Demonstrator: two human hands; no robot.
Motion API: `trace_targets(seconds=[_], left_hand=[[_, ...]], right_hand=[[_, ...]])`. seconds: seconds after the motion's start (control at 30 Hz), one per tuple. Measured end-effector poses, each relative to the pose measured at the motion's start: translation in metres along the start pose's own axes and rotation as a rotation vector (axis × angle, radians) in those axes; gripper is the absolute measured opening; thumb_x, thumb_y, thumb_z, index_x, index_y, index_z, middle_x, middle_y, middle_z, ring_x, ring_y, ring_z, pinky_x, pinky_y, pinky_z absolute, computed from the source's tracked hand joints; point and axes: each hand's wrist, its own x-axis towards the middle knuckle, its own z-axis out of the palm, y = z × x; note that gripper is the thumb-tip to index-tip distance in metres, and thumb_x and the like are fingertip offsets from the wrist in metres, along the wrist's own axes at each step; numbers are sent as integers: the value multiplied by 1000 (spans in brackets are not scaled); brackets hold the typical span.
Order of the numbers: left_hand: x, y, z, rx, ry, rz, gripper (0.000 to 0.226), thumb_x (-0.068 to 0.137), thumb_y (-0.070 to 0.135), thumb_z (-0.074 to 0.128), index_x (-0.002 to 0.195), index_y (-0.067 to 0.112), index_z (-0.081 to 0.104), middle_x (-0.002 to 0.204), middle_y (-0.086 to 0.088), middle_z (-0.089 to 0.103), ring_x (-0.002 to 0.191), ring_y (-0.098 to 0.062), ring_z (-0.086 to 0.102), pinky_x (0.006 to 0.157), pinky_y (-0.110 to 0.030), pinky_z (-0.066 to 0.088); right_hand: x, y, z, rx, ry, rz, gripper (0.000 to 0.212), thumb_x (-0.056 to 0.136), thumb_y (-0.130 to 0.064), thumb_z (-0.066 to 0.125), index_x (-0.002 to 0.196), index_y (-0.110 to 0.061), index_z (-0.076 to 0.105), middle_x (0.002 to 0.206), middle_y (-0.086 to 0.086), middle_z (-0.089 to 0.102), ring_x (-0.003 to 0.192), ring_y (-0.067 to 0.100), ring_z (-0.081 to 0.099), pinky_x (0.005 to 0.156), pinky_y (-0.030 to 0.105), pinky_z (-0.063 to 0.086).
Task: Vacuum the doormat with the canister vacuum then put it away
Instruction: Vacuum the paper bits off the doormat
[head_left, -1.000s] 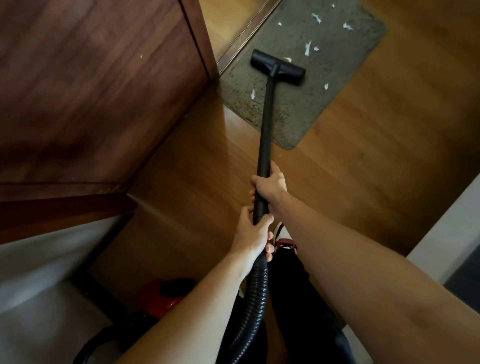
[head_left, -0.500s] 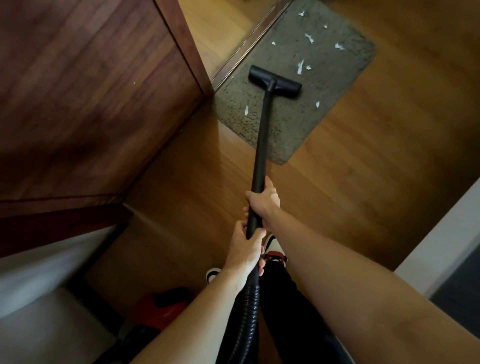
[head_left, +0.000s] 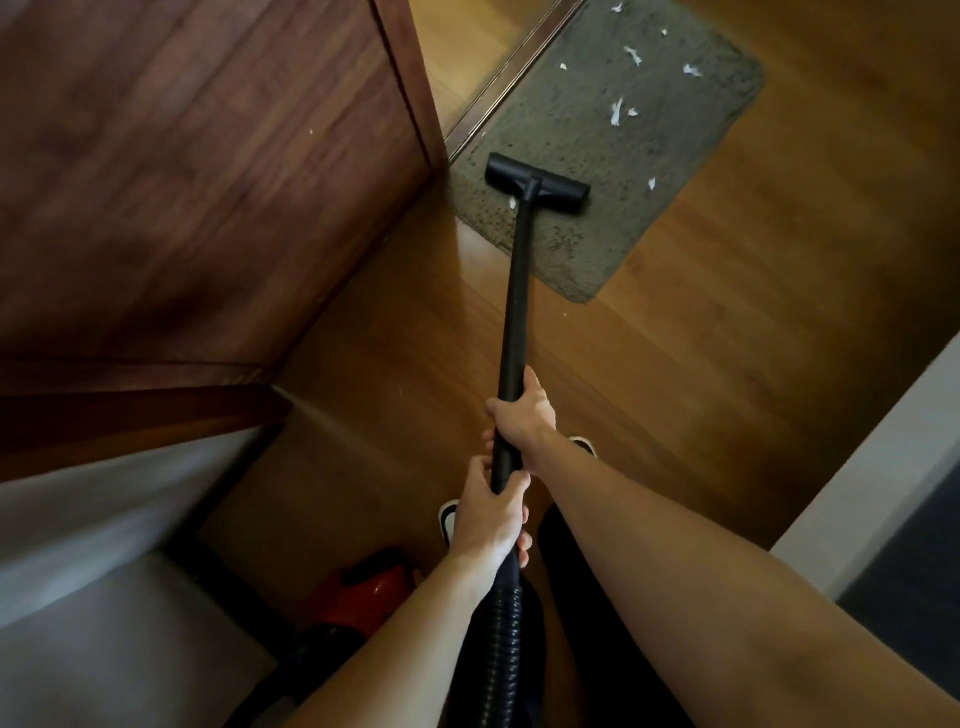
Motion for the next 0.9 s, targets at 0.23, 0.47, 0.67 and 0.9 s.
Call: trace_targets(seconds=[0.23,0.47,0.67,0.9], left_hand=[[-12,-31,-37,-59,-19,-23,14,96,29,61,104,23,52,67,-7,52,38,-14,42,39,-23,38],[-16,-49,-64,-54,-46,-33,17,95,29,62,106,23,50,63,-5,51,38,-14,42,38,-23,39],[-12,-46,-73,-63,-70,-40,17,95,30,62,107,24,50,64,-5,52,38,-13,43,39,-22,40],[3,-33,-65,-33,-68,-16,21,94,30,62,109,22,50,67,-7,53,39,-14,43,39,-24,41]], right_hand=[[-21,28,37,-14,2,5,78,100,-14,63,161,-36,18,112,17,69,54,15,64,45,25,54],[-33,46,59,-28,23,-3,79,99,-14,63,161,-33,18,111,18,70,52,15,65,49,28,56],[-33,42,66,-39,35,-10,80,99,-12,62,161,-32,18,107,17,70,52,15,65,48,28,55],[-18,28,61,-15,38,-6,83,98,-11,63,162,-34,15,99,14,69,54,15,64,47,28,55]])
